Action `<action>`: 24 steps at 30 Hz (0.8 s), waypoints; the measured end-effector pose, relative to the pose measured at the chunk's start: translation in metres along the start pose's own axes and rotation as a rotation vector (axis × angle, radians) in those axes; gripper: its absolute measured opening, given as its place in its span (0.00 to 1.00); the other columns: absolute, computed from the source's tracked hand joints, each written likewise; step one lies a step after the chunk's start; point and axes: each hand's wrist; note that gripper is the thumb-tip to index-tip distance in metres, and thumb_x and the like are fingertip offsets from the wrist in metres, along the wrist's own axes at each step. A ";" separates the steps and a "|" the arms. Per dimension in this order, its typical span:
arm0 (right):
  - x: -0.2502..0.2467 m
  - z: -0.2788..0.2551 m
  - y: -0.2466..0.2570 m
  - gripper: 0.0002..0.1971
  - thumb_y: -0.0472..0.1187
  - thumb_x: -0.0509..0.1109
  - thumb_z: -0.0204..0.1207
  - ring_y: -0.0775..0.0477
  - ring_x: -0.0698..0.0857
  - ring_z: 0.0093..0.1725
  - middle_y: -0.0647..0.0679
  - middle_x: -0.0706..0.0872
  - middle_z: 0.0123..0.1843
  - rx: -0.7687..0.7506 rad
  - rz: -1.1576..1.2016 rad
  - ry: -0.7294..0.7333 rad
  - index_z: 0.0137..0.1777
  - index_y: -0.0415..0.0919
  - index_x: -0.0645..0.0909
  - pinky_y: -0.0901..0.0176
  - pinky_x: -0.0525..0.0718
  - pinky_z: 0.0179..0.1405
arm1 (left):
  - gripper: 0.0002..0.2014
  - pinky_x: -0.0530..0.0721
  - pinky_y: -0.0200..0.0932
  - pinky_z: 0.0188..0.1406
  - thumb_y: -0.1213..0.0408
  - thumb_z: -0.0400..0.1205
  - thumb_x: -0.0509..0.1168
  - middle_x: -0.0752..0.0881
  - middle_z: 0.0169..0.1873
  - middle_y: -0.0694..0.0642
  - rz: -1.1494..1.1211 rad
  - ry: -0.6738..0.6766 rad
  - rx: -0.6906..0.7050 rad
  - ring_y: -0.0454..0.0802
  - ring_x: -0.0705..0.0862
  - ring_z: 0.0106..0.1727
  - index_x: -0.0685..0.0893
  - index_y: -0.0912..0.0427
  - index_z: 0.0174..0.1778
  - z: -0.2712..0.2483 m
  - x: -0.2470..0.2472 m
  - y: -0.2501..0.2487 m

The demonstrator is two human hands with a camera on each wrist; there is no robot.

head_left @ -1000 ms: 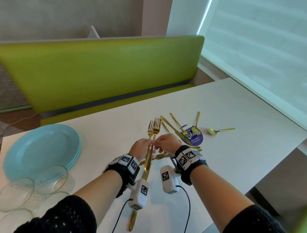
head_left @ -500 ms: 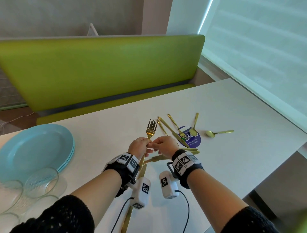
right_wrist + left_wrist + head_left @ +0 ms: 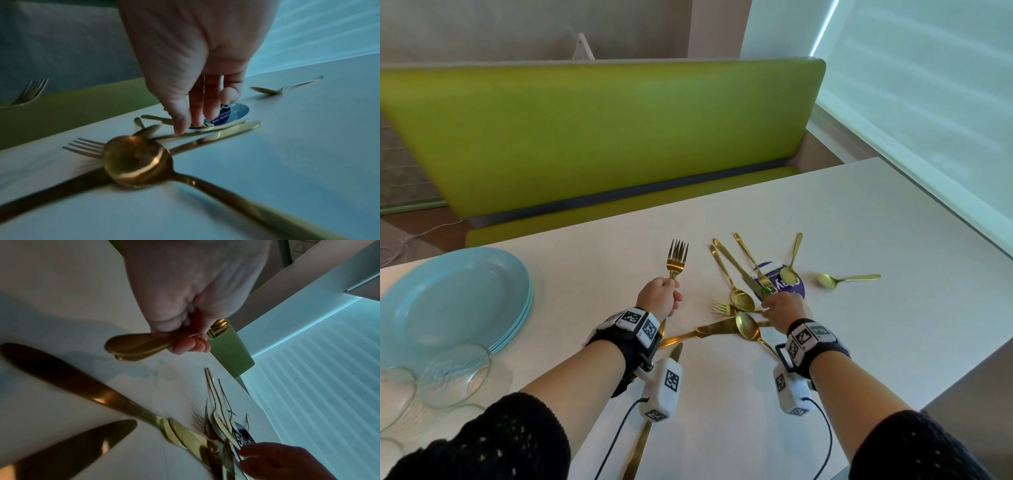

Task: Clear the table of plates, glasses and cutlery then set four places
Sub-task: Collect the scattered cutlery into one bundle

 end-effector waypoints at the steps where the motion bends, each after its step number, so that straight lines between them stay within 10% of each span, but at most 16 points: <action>1: 0.002 -0.001 0.001 0.11 0.41 0.68 0.78 0.48 0.85 0.58 0.49 0.87 0.59 -0.019 -0.025 -0.005 0.57 0.50 0.86 0.58 0.84 0.57 | 0.11 0.73 0.35 0.26 0.64 0.87 0.51 0.80 0.32 0.53 0.002 -0.003 -0.001 0.45 0.76 0.30 0.78 0.61 0.50 0.000 0.000 0.001; 18: -0.004 -0.002 0.011 0.10 0.36 0.63 0.80 0.47 0.83 0.55 0.51 0.84 0.57 -0.199 -0.130 -0.090 0.52 0.46 0.86 0.63 0.73 0.43 | 0.10 0.76 0.35 0.30 0.64 0.87 0.51 0.80 0.33 0.51 0.078 -0.036 -0.010 0.45 0.77 0.32 0.77 0.61 0.54 0.009 0.002 -0.001; 24: -0.022 -0.004 0.038 0.04 0.39 0.70 0.75 0.52 0.80 0.38 0.52 0.85 0.37 -0.167 0.351 -0.103 0.42 0.43 0.87 0.68 0.76 0.34 | 0.09 0.79 0.35 0.28 0.66 0.88 0.50 0.81 0.33 0.53 -0.026 -0.056 -0.022 0.45 0.79 0.31 0.74 0.62 0.51 0.003 0.006 -0.009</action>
Point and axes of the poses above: each hand's wrist, its own z-axis towards the middle knuckle, its own x-axis out of the palm, y = z × x
